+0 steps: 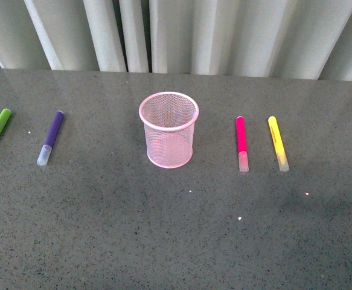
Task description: Insert purple and pink pens into pink cup
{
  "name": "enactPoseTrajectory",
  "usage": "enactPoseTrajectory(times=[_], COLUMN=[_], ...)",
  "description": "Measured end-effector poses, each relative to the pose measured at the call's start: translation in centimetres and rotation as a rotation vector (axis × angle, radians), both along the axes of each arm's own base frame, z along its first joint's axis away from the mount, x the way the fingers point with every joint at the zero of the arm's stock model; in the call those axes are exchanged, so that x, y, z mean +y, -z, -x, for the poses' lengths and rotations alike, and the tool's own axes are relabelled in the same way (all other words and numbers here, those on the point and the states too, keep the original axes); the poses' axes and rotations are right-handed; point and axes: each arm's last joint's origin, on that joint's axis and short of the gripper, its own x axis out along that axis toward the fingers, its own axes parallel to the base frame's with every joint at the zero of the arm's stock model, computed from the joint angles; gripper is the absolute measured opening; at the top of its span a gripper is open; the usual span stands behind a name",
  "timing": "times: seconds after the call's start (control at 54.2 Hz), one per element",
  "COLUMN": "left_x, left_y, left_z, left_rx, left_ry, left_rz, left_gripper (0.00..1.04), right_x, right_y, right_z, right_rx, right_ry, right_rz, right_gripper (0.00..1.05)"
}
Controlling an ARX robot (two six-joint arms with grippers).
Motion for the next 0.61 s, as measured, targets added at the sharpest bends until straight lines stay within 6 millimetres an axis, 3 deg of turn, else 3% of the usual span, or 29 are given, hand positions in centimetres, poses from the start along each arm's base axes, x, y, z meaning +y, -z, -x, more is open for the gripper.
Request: enactPoseTrajectory(times=[0.277, 0.498, 0.609], left_x=[-0.1, 0.4, 0.4], left_y=[3.3, 7.1, 9.4], left_z=[-8.2, -12.9, -14.8], left_rx=[0.167, 0.272, 0.282], left_ry=[0.088, 0.127, 0.141], left_rz=[-0.035, -0.023, -0.119], left_gripper=[0.98, 0.98, 0.98], right_x=[0.0, 0.0, 0.0], right_y=[0.0, 0.0, 0.0], right_z=[0.0, 0.0, 0.0], right_rx=[0.000, 0.000, 0.000], right_ry=[0.000, 0.000, 0.000], right_rz=[0.000, 0.000, 0.000], right_gripper=[0.98, 0.98, 0.98])
